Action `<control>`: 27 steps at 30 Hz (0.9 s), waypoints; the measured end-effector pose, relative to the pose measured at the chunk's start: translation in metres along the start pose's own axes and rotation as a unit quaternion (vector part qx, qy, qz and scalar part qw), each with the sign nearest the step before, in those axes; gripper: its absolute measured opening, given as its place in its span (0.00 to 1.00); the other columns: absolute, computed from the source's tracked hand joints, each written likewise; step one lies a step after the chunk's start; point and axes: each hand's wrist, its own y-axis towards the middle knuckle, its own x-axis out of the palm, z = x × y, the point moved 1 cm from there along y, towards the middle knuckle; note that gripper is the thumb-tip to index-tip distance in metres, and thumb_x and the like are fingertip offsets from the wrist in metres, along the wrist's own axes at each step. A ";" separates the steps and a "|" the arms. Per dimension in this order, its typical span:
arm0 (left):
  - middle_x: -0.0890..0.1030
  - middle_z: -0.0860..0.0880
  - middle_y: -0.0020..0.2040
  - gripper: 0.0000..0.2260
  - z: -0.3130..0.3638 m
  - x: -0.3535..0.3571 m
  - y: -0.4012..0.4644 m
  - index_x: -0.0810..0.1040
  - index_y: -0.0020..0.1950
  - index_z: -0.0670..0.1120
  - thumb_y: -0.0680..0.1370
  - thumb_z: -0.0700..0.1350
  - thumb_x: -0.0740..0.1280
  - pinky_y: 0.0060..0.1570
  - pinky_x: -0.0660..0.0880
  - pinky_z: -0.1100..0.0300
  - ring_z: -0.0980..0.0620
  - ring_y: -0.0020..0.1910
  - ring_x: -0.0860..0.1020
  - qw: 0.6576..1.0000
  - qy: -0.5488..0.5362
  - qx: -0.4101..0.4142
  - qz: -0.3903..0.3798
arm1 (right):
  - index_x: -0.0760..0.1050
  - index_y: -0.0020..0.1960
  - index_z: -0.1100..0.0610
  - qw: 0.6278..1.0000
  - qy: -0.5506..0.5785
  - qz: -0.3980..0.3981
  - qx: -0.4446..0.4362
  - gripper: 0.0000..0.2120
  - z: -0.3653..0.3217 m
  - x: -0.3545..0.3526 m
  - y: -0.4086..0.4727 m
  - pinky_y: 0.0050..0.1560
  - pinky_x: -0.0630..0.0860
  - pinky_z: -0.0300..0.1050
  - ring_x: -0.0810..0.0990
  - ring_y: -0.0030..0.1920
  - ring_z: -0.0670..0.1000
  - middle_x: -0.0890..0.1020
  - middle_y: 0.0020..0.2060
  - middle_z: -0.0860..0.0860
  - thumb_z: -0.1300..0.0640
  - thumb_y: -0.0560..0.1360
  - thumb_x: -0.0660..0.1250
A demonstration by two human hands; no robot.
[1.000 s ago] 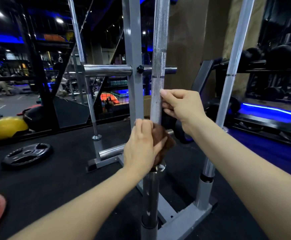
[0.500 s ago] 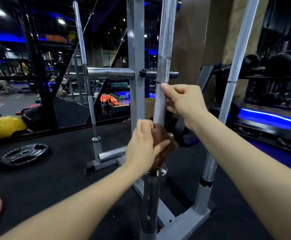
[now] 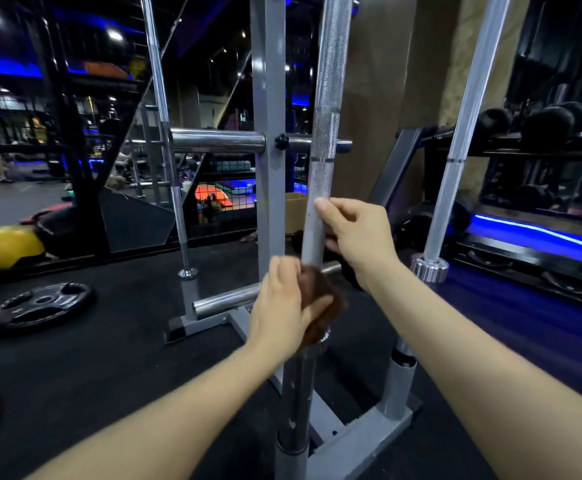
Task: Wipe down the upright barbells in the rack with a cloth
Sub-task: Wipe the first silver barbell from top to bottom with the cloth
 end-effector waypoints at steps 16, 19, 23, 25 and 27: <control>0.65 0.49 0.51 0.20 -0.002 -0.002 -0.001 0.58 0.49 0.49 0.74 0.52 0.69 0.46 0.73 0.48 0.46 0.50 0.73 0.994 0.034 -0.049 -0.090 | 0.84 0.50 0.56 0.999 0.011 0.015 0.042 0.09 0.030 0.000 -0.023 0.45 0.75 0.45 0.77 0.38 0.44 0.80 0.33 0.43 0.53 0.76 0.69; 0.66 0.49 0.50 0.19 0.000 -0.010 0.001 0.59 0.49 0.47 0.75 0.53 0.69 0.48 0.72 0.47 0.44 0.51 0.73 0.990 0.043 -0.057 -0.119 | 0.84 0.49 0.55 0.999 -0.002 0.012 0.044 0.08 0.026 -0.001 -0.023 0.48 0.77 0.47 0.79 0.41 0.46 0.82 0.36 0.45 0.53 0.76 0.69; 0.66 0.49 0.49 0.18 0.020 -0.028 0.027 0.60 0.49 0.47 0.75 0.53 0.69 0.43 0.70 0.52 0.47 0.47 0.71 1.000 -0.010 -0.019 -0.019 | 0.84 0.48 0.56 0.999 -0.020 0.013 0.021 0.08 0.026 -0.001 -0.023 0.56 0.78 0.52 0.82 0.46 0.48 0.85 0.41 0.48 0.53 0.76 0.69; 0.66 0.49 0.51 0.19 0.022 -0.026 0.027 0.58 0.50 0.49 0.75 0.52 0.69 0.45 0.71 0.50 0.47 0.49 0.71 1.000 -0.012 -0.013 -0.008 | 0.84 0.48 0.57 1.000 -0.005 0.017 0.021 0.08 0.027 -0.001 -0.025 0.54 0.78 0.49 0.82 0.45 0.47 0.85 0.41 0.49 0.54 0.76 0.69; 0.66 0.48 0.53 0.20 0.014 -0.017 0.016 0.58 0.50 0.49 0.75 0.53 0.69 0.48 0.73 0.48 0.46 0.51 0.72 0.999 0.004 -0.031 -0.040 | 0.84 0.47 0.56 1.000 0.005 0.023 0.019 0.08 0.030 0.000 -0.025 0.52 0.77 0.48 0.80 0.43 0.46 0.83 0.37 0.47 0.54 0.76 0.69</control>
